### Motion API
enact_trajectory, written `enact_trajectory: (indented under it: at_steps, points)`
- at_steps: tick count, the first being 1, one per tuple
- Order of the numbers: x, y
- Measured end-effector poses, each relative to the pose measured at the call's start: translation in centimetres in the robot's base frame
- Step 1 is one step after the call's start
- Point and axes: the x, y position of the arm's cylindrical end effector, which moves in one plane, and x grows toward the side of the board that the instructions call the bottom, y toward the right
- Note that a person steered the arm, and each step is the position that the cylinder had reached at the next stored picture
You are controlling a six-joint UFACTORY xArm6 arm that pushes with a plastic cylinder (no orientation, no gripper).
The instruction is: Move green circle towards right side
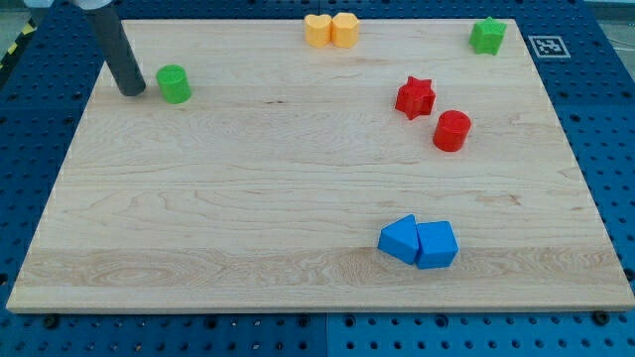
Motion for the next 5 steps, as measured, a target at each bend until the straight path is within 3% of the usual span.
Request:
enact_trajectory:
  at_steps: [3,5]
  points:
    - [1.0,5.3]
    - [0.8,5.7]
